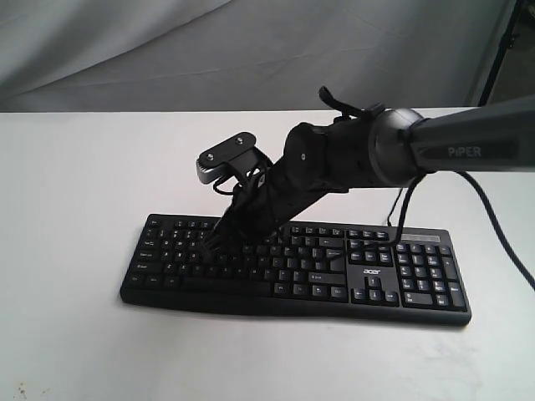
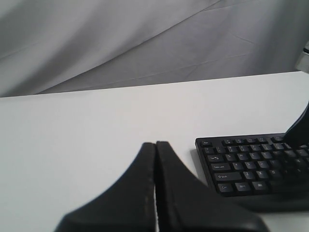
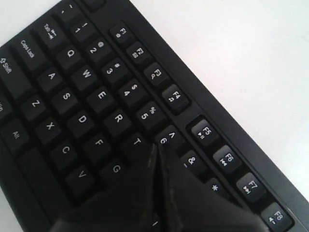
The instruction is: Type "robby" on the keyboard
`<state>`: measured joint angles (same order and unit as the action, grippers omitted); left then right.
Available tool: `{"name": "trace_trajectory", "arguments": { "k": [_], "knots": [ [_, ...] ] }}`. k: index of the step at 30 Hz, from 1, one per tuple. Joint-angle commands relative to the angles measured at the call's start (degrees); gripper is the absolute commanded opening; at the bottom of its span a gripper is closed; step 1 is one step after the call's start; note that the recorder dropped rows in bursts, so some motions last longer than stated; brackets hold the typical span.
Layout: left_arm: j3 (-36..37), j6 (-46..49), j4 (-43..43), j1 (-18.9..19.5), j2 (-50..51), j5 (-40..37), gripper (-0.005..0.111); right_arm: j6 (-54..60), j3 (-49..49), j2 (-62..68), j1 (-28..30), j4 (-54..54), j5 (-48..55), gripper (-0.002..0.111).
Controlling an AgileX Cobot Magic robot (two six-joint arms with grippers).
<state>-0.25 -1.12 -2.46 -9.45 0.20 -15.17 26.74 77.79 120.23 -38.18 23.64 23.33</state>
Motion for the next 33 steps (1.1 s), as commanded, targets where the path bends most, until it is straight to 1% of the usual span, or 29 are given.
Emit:
{"name": "trace_trajectory", "arguments": {
  "k": [1,28,33],
  "knots": [
    [0.25,-0.16,-0.27,-0.36,-0.20,0.42,0.000,-0.17,0.34,0.68,0.38,-0.29,-0.46,0.000],
    [0.25,-0.16,-0.27,-0.36,-0.20,0.42,0.000,-0.17,0.34,3.33,-0.08,-0.31,-0.67,0.000],
    [0.25,-0.16,-0.27,-0.36,-0.20,0.42,0.000,-0.45,0.34,0.13,-0.08,-1.44,0.51,0.000]
  ]
}}
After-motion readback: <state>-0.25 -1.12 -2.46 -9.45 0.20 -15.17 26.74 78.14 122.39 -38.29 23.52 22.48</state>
